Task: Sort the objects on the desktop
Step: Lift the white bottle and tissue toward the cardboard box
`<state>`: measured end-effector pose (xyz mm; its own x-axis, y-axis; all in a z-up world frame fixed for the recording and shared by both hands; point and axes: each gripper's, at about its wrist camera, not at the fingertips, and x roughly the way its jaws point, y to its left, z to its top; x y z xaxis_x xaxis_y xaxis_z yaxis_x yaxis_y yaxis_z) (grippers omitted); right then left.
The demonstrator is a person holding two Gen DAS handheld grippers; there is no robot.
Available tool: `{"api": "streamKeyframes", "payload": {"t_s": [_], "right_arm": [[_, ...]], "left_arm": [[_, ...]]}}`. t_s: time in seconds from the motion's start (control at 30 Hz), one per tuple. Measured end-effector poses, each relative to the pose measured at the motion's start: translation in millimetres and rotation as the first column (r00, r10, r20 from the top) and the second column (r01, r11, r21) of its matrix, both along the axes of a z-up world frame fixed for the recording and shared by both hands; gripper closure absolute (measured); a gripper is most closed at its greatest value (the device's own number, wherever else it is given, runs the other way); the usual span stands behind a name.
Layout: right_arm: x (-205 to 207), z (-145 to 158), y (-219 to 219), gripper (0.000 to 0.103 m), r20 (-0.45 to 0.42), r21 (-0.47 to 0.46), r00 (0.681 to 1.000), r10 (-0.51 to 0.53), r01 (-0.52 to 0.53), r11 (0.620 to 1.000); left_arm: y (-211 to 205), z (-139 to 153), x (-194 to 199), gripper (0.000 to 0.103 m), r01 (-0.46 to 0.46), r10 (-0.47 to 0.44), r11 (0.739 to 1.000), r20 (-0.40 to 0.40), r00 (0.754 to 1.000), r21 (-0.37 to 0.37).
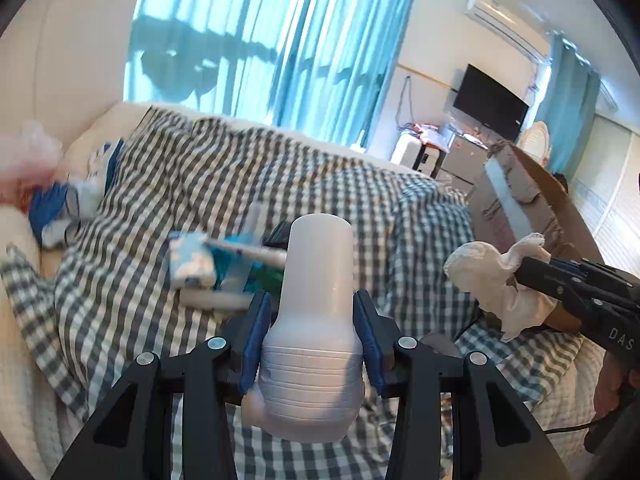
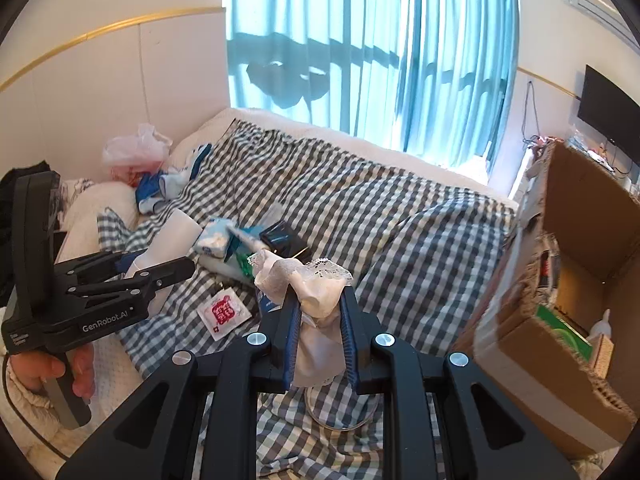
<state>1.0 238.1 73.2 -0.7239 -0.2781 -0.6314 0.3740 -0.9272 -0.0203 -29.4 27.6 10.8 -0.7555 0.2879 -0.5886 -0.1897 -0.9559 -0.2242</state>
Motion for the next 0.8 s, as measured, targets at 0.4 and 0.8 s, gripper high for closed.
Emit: {"api": "streamKeyframes", "payload": {"t_s": [0.4,0.8], "right_arm": [[6.0,36.9,39.4,0.085,-0.067,-0.029,0.995,-0.076,0.074,0.997],[13.3,83.3,105.1,0.085,-0.153,-0.084,0.967,-0.202,0.191,0.978]], "left_arm": [[54.3,64.2,-1.1,0.06,0.086,-0.092,0.995,-0.138,0.986,-0.049],[123.2,111.7,-9.4,0.06,0.196,-0.204,0.979,-0.244,0.948,-0.055]]}}
